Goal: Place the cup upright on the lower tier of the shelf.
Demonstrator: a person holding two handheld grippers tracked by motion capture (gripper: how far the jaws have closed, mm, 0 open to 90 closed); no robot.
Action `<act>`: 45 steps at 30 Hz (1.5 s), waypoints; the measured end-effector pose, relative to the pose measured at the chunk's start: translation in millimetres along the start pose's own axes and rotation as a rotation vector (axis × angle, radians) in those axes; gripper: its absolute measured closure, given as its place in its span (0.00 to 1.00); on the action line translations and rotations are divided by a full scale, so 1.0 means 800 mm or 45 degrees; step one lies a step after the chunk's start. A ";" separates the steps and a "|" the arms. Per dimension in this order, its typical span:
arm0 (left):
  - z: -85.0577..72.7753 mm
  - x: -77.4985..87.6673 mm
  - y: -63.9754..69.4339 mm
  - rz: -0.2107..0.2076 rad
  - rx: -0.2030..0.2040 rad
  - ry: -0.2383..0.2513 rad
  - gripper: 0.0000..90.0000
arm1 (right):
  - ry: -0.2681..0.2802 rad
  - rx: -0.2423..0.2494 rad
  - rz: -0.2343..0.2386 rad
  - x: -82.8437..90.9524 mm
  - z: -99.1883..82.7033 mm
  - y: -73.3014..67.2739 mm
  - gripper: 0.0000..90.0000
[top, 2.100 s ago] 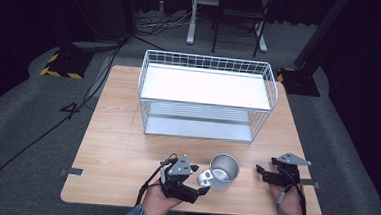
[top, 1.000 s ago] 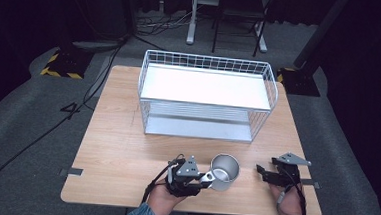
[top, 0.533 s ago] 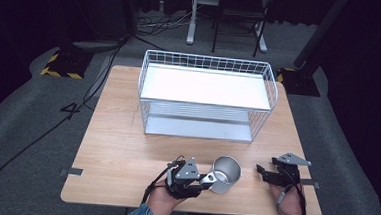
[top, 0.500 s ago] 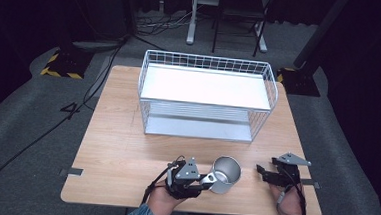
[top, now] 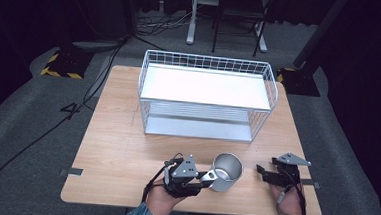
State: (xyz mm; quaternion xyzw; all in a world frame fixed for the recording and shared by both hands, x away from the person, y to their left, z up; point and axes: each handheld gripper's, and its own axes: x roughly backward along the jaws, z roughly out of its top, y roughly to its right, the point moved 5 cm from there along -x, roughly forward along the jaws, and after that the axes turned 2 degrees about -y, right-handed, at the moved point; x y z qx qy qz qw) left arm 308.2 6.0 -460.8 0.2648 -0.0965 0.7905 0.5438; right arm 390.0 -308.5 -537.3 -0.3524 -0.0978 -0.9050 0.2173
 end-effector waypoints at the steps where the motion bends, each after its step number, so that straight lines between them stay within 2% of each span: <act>1: 0.001 0.001 -0.001 0.001 0.003 0.004 0.80 | 0.000 0.000 -0.001 0.000 0.000 0.000 0.30; 11: 0.013 0.023 -0.024 0.050 0.039 0.073 0.79 | 0.001 -0.004 -0.004 0.000 0.000 0.000 0.30; 26: 0.023 0.043 -0.058 0.154 0.067 0.117 0.79 | 0.003 -0.002 -0.010 0.000 0.000 0.000 0.30; 34: 0.029 0.046 -0.079 0.197 0.099 0.134 0.79 | -0.001 -0.015 -0.011 0.000 0.000 0.001 0.30; 45: 0.036 0.050 -0.115 0.259 0.145 0.175 0.79 | -0.002 -0.018 -0.009 0.000 0.000 0.002 0.30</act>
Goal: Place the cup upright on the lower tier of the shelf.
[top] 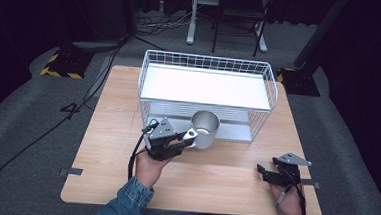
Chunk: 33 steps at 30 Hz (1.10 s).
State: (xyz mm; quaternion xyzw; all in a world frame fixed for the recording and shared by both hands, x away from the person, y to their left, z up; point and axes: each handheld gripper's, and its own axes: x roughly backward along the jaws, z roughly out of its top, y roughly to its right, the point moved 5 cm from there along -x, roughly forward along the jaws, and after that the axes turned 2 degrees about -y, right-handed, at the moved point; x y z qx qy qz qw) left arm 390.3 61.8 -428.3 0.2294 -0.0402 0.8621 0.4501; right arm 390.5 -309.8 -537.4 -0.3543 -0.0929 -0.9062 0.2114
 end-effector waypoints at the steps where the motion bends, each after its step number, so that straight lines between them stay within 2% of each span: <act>1: 0.001 -0.001 -0.004 0.014 -0.005 0.000 0.79 | 0.001 -0.002 0.000 0.000 0.000 0.000 0.29; 10: 0.006 -0.012 -0.028 0.099 0.007 0.044 0.79 | -0.001 -0.007 0.002 0.000 0.000 0.000 0.29; 25: -0.005 -0.018 -0.078 0.258 0.082 0.099 0.79 | -0.003 -0.013 0.003 0.000 0.000 0.001 0.29; 31: -0.011 -0.025 -0.090 0.294 0.083 0.086 0.79 | -0.003 -0.013 0.002 0.000 0.000 0.001 0.29; 33: -0.014 -0.028 -0.097 0.310 0.108 0.092 0.79 | -0.003 -0.012 0.002 0.000 0.000 0.001 0.29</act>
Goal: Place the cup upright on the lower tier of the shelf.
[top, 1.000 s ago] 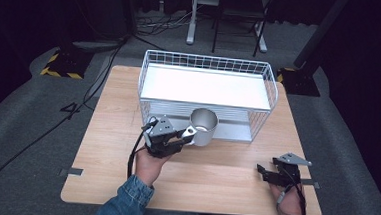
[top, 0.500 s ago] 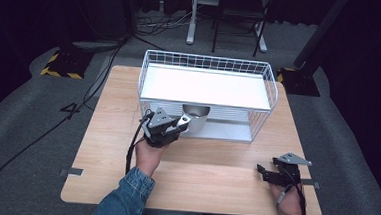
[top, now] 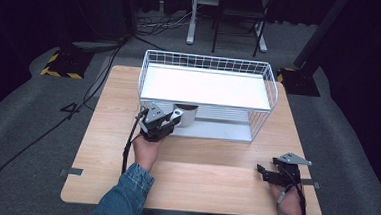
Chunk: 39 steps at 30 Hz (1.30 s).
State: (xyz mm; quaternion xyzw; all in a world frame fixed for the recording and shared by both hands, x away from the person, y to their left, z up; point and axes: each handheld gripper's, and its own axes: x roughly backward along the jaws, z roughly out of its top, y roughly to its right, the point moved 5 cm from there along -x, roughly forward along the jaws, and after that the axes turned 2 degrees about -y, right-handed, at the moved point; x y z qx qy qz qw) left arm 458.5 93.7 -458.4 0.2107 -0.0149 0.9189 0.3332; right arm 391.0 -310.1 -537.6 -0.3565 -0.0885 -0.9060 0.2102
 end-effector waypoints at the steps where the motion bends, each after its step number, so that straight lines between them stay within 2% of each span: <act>1: -0.001 -0.001 -0.002 0.009 0.004 0.002 0.79 | 0.001 -0.001 0.001 0.000 0.000 0.000 0.29; 4: -0.002 -0.003 -0.006 0.043 0.009 0.002 0.79 | 0.000 0.000 0.000 0.000 0.000 0.000 0.29; 12: -0.012 -0.012 -0.016 0.053 0.028 -0.026 0.79 | 0.000 0.001 -0.001 0.000 0.000 0.000 0.29; 16: -0.015 -0.013 -0.020 0.050 0.058 -0.023 0.79 | 0.001 0.000 -0.001 0.000 0.000 0.000 0.29; 29: -0.020 -0.016 -0.025 0.029 0.086 -0.017 0.79 | 0.001 0.002 -0.002 0.000 0.000 0.000 0.29; 31: -0.022 -0.016 -0.027 0.006 0.097 -0.027 0.79 | 0.001 0.002 -0.002 0.000 0.000 0.000 0.29; 35: -0.023 -0.015 -0.028 0.018 0.100 -0.040 0.78 | 0.001 0.002 -0.002 0.000 0.000 0.000 0.29; 36: -0.022 -0.015 -0.028 0.021 0.101 -0.043 0.78 | 0.001 0.003 -0.002 0.000 0.000 0.000 0.29; 39: -0.020 -0.015 -0.027 0.022 0.097 -0.035 0.69 | 0.001 0.002 -0.002 0.000 0.000 0.000 0.29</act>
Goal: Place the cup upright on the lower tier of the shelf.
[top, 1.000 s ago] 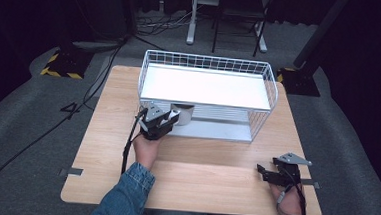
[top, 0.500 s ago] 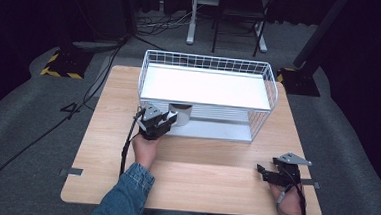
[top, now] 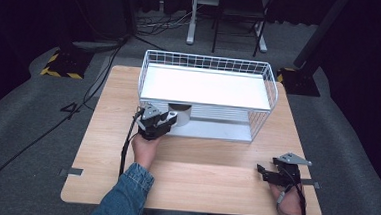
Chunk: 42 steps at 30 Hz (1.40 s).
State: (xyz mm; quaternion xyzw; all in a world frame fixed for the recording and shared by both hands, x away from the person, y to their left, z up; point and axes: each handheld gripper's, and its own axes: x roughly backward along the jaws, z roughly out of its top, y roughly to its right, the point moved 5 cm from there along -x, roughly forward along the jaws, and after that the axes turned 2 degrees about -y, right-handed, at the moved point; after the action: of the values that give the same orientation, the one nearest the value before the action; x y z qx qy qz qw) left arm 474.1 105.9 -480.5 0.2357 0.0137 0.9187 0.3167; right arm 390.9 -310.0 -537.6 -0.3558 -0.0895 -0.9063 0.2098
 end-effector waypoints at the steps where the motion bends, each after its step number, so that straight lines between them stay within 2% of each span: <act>1: 0.002 0.001 0.000 0.002 0.011 0.007 0.64 | 0.000 -0.001 0.000 0.000 0.000 0.000 0.29; 4: 0.003 0.002 0.001 -0.007 0.025 0.013 0.49 | 0.000 0.001 -0.001 0.000 0.000 0.000 0.29; 9: 0.003 0.002 0.001 0.008 0.021 0.008 0.39 | 0.000 0.000 0.000 0.000 0.000 0.000 0.29; 11: 0.004 0.005 0.003 0.015 0.002 0.006 0.36 | 0.000 0.001 0.000 0.000 0.000 0.000 0.29; 16: 0.005 0.016 0.012 0.025 -0.048 0.015 0.36 | 0.001 0.003 -0.001 0.000 0.000 0.000 0.29; 22: 0.006 0.039 0.023 0.009 -0.054 0.045 0.36 | 0.001 0.006 0.001 0.000 0.000 0.000 0.29; 25: 0.007 0.055 0.028 -0.039 -0.030 0.065 0.36 | 0.000 0.007 0.003 0.000 0.000 0.000 0.29; 27: 0.006 0.065 0.031 -0.045 -0.036 0.068 0.36 | 0.000 0.007 0.005 0.000 0.000 0.000 0.29; 37: -0.005 0.122 0.038 -0.018 -0.076 0.084 0.36 | -0.001 0.004 0.007 0.000 0.000 0.000 0.29; 42: -0.014 0.150 0.037 0.004 -0.102 0.064 0.36 | -0.001 0.005 0.007 0.000 0.000 0.000 0.29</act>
State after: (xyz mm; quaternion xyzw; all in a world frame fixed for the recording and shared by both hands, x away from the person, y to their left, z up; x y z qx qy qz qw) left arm 369.4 154.2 -434.5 0.1995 -0.0156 0.9247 0.3239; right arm 390.8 -309.7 -537.6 -0.3560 -0.0902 -0.9054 0.2131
